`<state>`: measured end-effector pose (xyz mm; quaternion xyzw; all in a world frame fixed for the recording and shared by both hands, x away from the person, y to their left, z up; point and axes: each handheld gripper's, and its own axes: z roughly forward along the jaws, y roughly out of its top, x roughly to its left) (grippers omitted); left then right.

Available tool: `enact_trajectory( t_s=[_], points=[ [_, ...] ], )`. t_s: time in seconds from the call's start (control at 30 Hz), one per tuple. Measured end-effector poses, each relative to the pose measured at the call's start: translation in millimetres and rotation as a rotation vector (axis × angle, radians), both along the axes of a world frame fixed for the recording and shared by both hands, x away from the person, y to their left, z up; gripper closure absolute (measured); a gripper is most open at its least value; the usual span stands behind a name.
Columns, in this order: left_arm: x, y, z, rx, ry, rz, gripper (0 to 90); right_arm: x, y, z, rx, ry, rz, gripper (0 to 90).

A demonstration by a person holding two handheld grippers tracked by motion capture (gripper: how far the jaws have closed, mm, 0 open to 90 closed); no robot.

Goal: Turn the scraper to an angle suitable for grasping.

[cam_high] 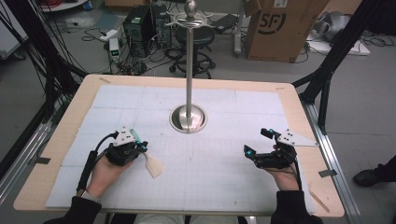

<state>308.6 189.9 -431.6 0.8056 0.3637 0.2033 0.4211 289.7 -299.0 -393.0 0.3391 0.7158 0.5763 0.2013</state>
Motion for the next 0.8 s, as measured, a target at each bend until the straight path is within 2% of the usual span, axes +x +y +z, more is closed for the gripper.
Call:
enact_trajectory(
  t_s=[0.03, 0.27, 0.67, 0.8],
  points=[
    [-0.4, -5.8, -2.3, 0.017, 0.012, -0.022, 90.0, -0.2, 0.1, 0.1, 0.000, 0.000, 0.000, 0.6],
    [-1.4, -14.7, -5.6, 0.034, 0.037, -0.062, 90.0, -1.9, -1.3, -1.1, -0.003, 0.006, -0.006, 0.6],
    [1.3, -19.0, -10.3, 0.054, 0.049, -0.079, 90.0, -2.2, -3.2, -2.4, 0.000, 0.009, -0.012, 0.6],
    [1.3, -21.6, -13.3, 0.074, 0.059, -0.092, 90.0, -2.4, -2.9, -2.2, -0.004, 0.005, -0.009, 0.6]
  ],
)
